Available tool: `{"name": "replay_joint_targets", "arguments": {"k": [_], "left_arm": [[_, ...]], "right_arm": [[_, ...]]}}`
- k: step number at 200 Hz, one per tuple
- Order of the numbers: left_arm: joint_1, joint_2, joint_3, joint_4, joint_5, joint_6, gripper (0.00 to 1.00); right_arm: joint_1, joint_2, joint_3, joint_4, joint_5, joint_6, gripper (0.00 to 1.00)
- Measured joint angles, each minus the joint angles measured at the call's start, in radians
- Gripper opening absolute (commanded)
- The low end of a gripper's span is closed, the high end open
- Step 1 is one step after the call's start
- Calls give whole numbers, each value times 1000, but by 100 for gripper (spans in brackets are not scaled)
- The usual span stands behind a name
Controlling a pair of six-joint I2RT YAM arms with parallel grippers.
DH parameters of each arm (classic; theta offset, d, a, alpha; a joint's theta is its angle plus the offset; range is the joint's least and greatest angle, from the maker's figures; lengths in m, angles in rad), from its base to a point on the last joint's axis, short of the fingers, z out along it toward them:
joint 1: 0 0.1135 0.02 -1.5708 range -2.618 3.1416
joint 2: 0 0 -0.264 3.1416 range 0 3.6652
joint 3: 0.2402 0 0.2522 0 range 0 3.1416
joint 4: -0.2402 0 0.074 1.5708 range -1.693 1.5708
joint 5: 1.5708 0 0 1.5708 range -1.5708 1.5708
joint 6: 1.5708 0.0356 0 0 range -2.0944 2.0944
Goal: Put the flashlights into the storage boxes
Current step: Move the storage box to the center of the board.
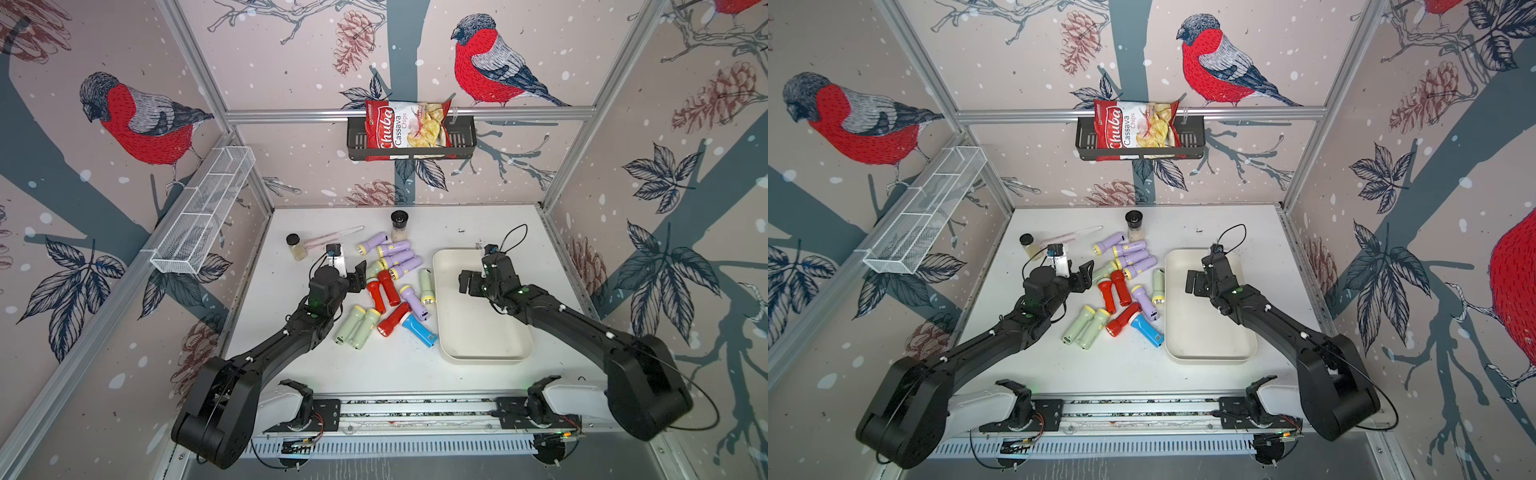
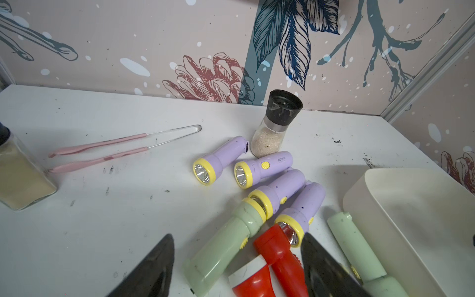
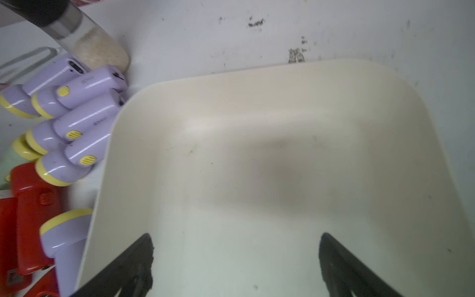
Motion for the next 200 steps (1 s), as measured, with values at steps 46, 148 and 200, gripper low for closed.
{"name": "replay_joint_targets", "arguments": {"k": [46,148,200], "left_arm": [[-1,11,8,-2,0,-10,77],[-1,10,11,-40,-35,-9,77],[-1,11,16,-56,-53,-9,78]], "right_arm": [[-108,174,101,28,-58,6,100],[-264,446,365,72,-58,-108,100],[-295,513,471,68,-60,-155,100]]}}
